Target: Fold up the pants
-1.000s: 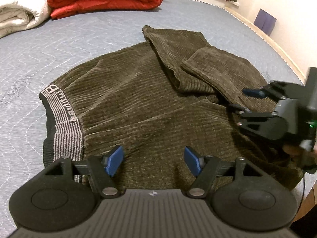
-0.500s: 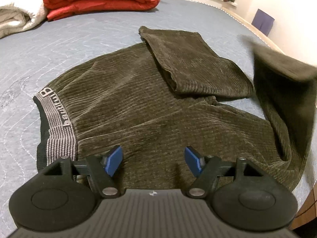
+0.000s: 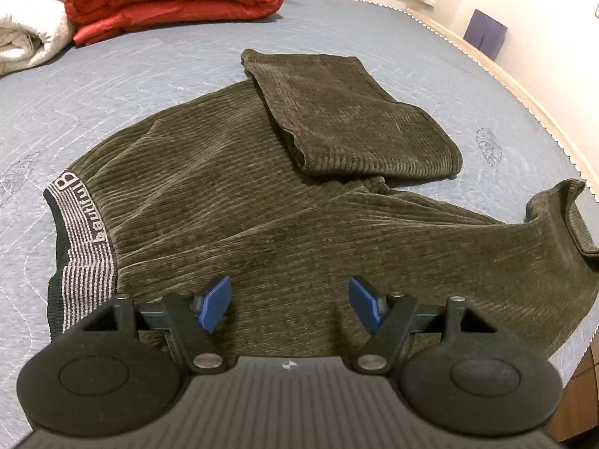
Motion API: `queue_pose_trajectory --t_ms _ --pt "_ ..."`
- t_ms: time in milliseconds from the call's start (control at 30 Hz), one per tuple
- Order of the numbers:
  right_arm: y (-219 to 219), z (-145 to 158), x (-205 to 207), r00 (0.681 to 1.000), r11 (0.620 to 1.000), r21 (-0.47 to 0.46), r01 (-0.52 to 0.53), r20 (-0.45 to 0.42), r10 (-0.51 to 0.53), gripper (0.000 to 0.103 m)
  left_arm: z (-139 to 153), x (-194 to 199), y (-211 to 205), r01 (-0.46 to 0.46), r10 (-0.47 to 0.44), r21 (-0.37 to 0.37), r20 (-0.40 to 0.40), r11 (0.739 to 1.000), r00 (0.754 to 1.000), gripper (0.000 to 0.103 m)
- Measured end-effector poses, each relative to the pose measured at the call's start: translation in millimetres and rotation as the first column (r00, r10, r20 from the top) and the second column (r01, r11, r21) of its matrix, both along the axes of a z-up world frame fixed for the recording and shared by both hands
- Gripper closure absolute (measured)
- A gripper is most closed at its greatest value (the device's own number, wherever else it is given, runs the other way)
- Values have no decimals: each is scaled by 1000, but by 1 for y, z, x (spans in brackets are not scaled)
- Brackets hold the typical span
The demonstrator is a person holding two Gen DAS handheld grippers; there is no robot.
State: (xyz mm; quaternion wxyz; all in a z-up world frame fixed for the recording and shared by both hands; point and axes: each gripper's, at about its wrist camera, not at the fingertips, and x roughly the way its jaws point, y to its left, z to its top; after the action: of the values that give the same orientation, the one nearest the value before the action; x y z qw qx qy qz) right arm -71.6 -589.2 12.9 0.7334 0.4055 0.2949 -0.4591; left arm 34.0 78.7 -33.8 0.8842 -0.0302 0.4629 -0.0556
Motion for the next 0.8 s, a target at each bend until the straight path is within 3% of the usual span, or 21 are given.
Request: queue_pose_trajectory --t_ms 67,100,167,200,233,267,300,333,467,567,600,667,700,733,767,800 --pt "2 8 9 991 996 -16 -90 101 91 88 -1 0 0 0 0 4 0 1000 1000 28" --pt "7 11 21 972 982 -18 -190 140 190 82 -1 1 0 -1 1 7 -1 1000 1000 27" --pt "25 11 53 894 912 -30 -408 186 407 71 -3 1 2 -4 4 10 -5 1000 1000 27" --pt "39 12 70 825 843 -53 -535 180 535 61 -5 3 4 -8 8 12 -10 1000 1000 27" --pt "56 15 85 753 764 -99 -638 131 645 57 -6 3 6 -11 12 12 -13 1000 1000 27" --pt "69 18 92 705 706 -146 -693 70 706 49 -7 4 7 -16 16 13 -15 1000 1000 27" --pt "85 21 100 643 630 -195 -752 -6 766 39 -8 5 9 -20 20 14 -16 1000 1000 27" --pt "97 23 105 578 552 -227 -802 -70 813 35 -8 5 10 -22 22 13 -17 1000 1000 27" --pt "135 16 118 391 306 -270 -913 -364 846 36 -8 8 12 -23 23 9 -19 1000 1000 27" --pt "143 -7 107 260 165 -222 -961 -522 812 37 -8 9 10 -18 18 5 -20 1000 1000 27" --pt "145 -13 105 226 132 -205 -970 -554 801 37 -8 9 9 -15 15 4 -19 1000 1000 27" --pt "139 -24 100 201 107 -188 -976 -603 772 43 -7 9 6 -8 8 1 -17 1000 1000 27" --pt "137 -26 100 203 108 -188 -976 -620 758 58 -6 9 4 -5 5 0 -15 1000 1000 27" --pt "134 -29 99 203 113 -182 -977 -623 756 64 -6 9 3 -3 3 0 -14 1000 1000 27" --pt "129 -28 100 203 120 -175 -977 -605 770 84 -6 9 2 -1 1 1 -13 1000 1000 27" --pt "125 -27 100 213 131 -179 -975 -585 782 91 -6 9 1 -1 1 2 -14 1000 1000 27"
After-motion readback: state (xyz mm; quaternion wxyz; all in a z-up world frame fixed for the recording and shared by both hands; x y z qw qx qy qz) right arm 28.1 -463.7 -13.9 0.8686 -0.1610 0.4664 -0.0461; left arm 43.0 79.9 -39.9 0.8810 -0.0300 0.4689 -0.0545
